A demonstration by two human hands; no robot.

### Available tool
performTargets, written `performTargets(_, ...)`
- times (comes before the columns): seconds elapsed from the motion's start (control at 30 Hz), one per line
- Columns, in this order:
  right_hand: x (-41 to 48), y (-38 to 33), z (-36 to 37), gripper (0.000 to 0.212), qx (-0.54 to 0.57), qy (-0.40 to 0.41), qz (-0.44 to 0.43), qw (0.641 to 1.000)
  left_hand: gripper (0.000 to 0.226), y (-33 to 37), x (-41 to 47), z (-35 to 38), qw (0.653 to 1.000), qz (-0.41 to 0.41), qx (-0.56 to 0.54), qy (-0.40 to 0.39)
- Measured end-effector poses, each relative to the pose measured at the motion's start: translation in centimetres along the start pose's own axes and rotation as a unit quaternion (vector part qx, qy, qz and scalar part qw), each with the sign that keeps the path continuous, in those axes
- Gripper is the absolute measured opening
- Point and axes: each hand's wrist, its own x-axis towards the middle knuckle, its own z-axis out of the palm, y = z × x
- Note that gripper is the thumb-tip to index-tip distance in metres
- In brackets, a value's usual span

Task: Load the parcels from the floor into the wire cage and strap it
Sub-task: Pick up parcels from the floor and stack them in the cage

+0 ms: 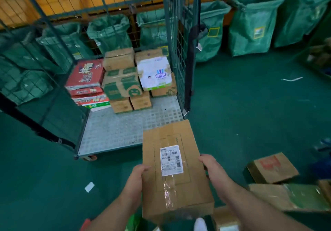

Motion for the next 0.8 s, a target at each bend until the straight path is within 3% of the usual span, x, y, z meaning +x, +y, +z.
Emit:
performTargets(0.1, 3.2, -2.7, -0.2, 0.050, -0.024, -0.021, -0.004, 0.999, 0.031, 1.6, 2.0, 0.5, 0.999, -0.009, -0.024, 0.042)
performTargets(0.23, 5.9, -6.1, 1.4, 0.031, -0.030, -0.045, -0.003, 0.999, 0.033, 2.9, 3.9, -0.5, 0.991, -0.007, -0.088, 0.100)
performTargets(0.37, 8.7, -9.0, 3.6, 0.025, -0.051, -0.066, -0.004, 0.997, 0.037, 5.0, 6.4, -1.8, 0.987, -0.027, -0.096, 0.124)
performTargets(0.8, 22.6, -17.1, 16.2, 0.016, -0.064, -0.022, -0.006, 0.998, 0.052, 17.4, 23.0, -11.7, 0.999, -0.016, 0.024, 0.036)
